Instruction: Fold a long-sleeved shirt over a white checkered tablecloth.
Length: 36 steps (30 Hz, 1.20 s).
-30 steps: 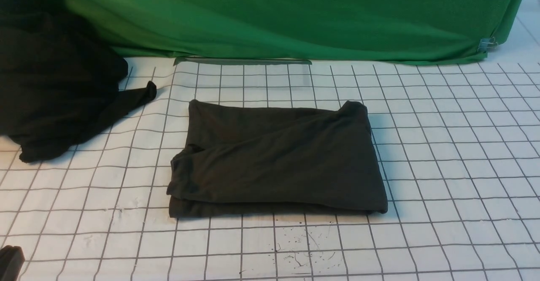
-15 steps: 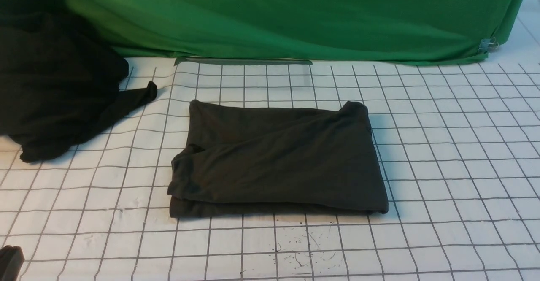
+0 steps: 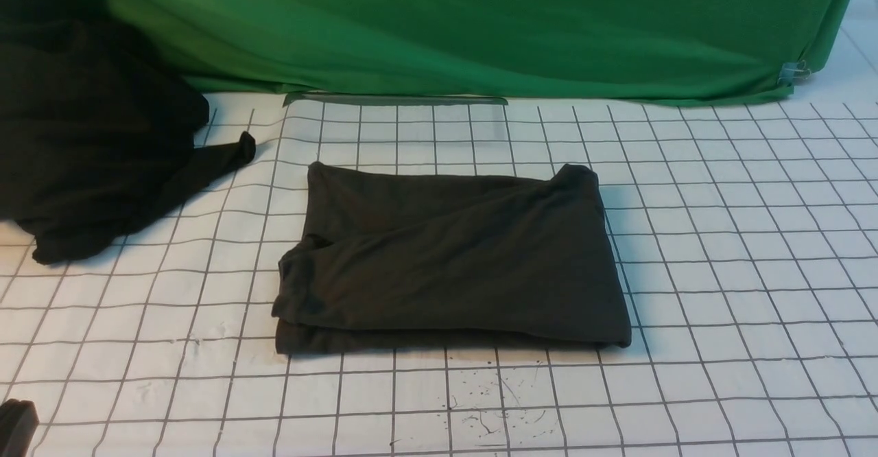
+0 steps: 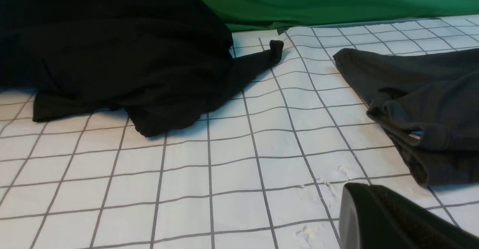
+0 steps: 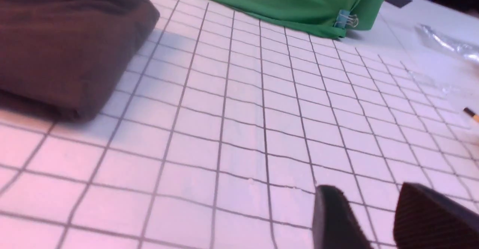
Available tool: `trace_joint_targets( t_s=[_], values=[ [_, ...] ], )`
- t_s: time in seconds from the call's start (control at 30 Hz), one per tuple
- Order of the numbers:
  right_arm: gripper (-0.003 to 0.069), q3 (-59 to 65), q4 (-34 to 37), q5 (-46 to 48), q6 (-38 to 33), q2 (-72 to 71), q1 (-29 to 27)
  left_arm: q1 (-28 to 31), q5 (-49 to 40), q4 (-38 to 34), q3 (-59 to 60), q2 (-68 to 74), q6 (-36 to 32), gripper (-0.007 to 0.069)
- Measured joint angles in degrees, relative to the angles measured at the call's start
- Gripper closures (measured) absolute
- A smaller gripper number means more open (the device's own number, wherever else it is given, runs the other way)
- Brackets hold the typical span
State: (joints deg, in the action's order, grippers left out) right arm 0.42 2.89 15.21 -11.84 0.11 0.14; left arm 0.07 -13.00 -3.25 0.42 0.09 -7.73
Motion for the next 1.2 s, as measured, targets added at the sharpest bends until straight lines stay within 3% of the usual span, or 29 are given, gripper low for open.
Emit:
trace_joint_targets(
  t_s=[0.3, 1.2],
  values=[
    [0.0418, 0.0, 0.0, -0.3, 3.0, 0.0, 0.0, 0.0, 0.0, 0.1, 0.0, 0.0, 0.0, 0.0623],
    [0.0417, 0.0, -0.1, -0.5, 3.1, 0.0, 0.0, 0.0, 0.0, 0.1, 0.0, 0.0, 0.0, 0.0623]
  ],
)
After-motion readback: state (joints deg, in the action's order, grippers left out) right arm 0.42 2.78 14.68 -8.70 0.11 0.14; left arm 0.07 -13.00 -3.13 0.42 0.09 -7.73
